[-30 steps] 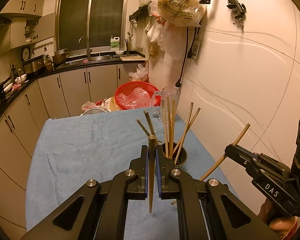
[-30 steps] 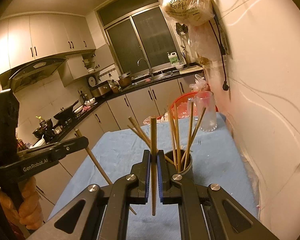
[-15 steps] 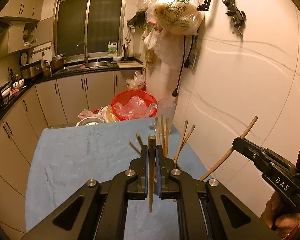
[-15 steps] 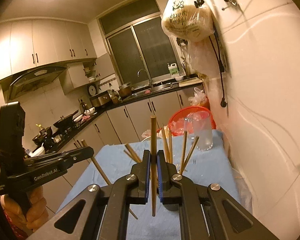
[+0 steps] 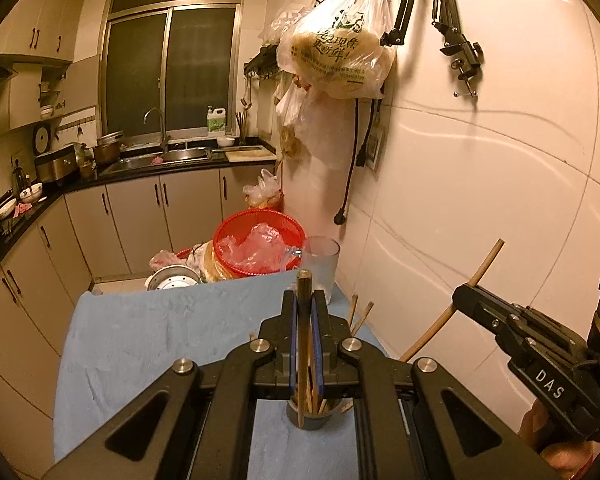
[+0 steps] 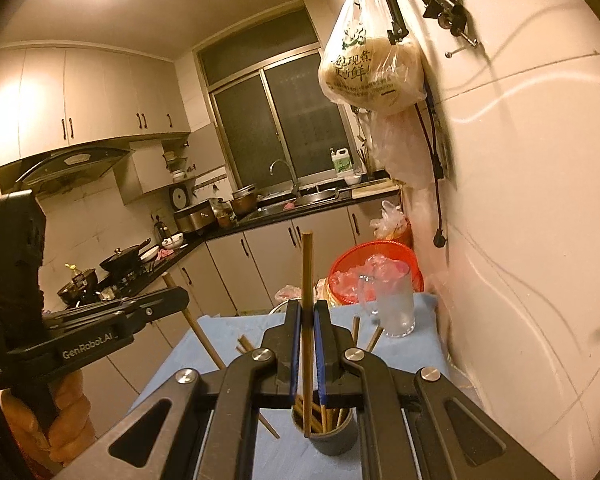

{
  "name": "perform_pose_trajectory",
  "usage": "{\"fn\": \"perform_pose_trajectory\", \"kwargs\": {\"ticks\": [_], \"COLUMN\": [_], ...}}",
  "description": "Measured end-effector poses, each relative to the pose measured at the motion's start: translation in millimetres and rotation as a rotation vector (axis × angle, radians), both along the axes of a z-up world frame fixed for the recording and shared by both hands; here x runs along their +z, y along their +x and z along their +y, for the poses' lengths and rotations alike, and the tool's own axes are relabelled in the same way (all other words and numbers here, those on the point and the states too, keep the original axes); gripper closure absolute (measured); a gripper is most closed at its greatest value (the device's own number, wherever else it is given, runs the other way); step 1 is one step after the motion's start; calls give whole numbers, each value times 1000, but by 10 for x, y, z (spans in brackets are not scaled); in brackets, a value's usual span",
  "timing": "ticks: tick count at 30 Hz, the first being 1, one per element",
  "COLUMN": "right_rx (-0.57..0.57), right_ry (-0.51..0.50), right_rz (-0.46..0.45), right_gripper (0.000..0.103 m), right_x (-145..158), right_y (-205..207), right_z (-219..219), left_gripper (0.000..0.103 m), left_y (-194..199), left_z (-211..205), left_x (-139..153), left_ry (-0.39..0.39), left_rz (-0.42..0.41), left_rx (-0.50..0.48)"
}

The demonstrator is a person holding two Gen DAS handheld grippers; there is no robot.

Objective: Organize utensils
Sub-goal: 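Lower the right gripper's chopstick into the cup while the left gripper lowers its own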

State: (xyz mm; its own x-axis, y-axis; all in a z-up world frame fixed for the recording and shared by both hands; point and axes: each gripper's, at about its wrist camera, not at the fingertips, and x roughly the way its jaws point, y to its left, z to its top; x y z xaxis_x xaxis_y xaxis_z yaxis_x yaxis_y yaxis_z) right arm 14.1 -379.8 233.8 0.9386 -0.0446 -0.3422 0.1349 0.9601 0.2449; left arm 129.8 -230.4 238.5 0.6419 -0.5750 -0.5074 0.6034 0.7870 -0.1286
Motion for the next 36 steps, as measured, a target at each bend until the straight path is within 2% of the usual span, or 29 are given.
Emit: {"fn": "perform_pose_trajectory", "kwargs": {"ticks": [9, 21, 27, 36], "right_rx": [-16, -26, -37, -31], "right_ry": [6, 22, -19, -6], "right_rz": [21, 95, 127, 177], "right_gripper": [96, 96, 96, 96], "right_x": [-76, -427, -576, -802], "right_y": [234, 479, 548, 667], "right_z": [-121, -225, -153, -120], "left_gripper": [96, 96, 96, 96], "left_y": [186, 431, 422, 358], "left_z": [-147, -252, -258, -252], "left_x": [-2, -439, -589, -823], "left_ry": [-34, -9, 5, 16], "left_rz": [7, 100, 118, 136], "left_rx": [1, 7, 7, -6]}}
